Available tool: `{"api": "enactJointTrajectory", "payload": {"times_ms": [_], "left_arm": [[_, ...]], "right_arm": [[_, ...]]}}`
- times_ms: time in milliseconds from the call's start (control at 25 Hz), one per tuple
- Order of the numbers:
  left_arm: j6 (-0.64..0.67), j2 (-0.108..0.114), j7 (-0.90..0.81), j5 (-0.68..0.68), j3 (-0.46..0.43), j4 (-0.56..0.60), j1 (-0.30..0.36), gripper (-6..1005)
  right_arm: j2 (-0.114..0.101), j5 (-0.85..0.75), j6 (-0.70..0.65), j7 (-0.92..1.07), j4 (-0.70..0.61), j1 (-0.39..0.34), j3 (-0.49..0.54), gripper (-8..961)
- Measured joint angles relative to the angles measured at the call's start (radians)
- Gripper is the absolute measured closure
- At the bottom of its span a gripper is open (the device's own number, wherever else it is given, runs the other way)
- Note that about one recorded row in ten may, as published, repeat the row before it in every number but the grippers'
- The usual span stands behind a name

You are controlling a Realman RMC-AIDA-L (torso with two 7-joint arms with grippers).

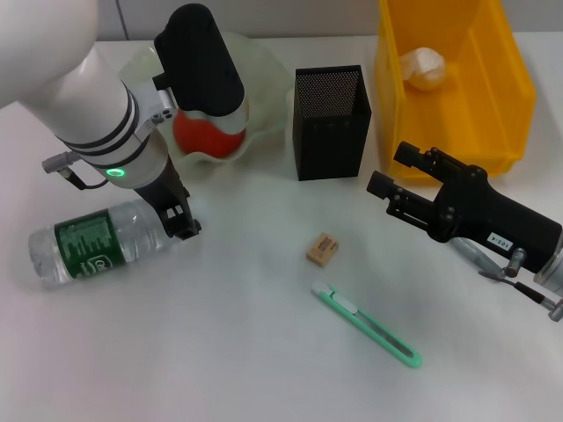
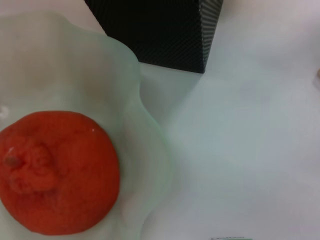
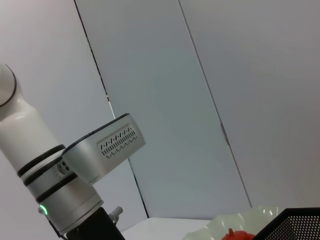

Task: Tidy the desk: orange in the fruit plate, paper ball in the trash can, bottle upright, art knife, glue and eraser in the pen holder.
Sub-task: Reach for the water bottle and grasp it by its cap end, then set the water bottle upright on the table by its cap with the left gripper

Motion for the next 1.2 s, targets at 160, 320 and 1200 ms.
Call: {"api": "enactJointTrajectory", "payload": {"times_ms": [160, 320, 1200], "left_arm": [[0.0, 0.0, -0.001, 0.005, -0.001, 0.008, 0.005, 561], [0.003, 0.0, 0.007, 0.003, -0.001, 0.034, 0.021, 564], [0.003, 0.007, 0.021, -0.213, -0.105, 0.416, 0.25, 564]], "right_arm": [[0.0, 0.0, 0.0, 0.0, 0.0, 0.0, 0.001, 216], [0.0, 0.003, 0.006, 0.0, -0.002, 0.0, 0.001, 215], [0.002, 0.005, 0.009, 0.0, 0.0, 0.007, 0.001, 216]]}}
